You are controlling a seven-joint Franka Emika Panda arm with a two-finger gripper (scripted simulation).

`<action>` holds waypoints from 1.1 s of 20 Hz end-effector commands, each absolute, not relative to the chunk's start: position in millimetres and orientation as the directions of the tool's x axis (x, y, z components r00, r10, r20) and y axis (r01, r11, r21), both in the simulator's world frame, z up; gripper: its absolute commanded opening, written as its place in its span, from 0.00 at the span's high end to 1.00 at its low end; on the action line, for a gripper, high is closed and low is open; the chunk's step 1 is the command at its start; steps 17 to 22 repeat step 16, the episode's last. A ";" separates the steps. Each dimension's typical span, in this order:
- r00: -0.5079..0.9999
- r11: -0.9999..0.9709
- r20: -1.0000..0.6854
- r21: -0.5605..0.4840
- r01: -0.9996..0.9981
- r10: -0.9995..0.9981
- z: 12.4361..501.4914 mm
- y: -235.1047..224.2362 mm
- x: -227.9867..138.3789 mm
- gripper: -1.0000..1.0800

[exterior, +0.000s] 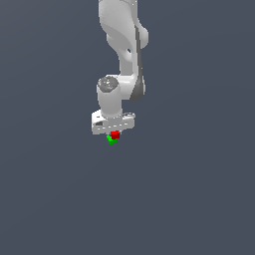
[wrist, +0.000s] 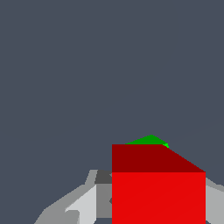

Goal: Stack the red cube on top of the green cube.

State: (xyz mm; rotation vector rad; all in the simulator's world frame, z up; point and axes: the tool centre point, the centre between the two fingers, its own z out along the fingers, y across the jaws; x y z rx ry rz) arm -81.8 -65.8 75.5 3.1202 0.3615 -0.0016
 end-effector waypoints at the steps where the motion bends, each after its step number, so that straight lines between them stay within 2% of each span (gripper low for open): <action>1: 0.973 -0.973 0.000 0.001 0.230 0.230 69.9 -76.8 -84.1 1.00; 6: 0.973 -0.973 0.000 0.001 0.230 0.230 65.8 -85.1 -85.8 1.00; 7: 0.973 -0.973 0.000 0.001 0.230 0.230 65.8 -85.1 -85.8 0.04; 22: 0.973 -0.973 0.000 0.001 0.230 0.230 65.8 -85.1 -85.8 0.04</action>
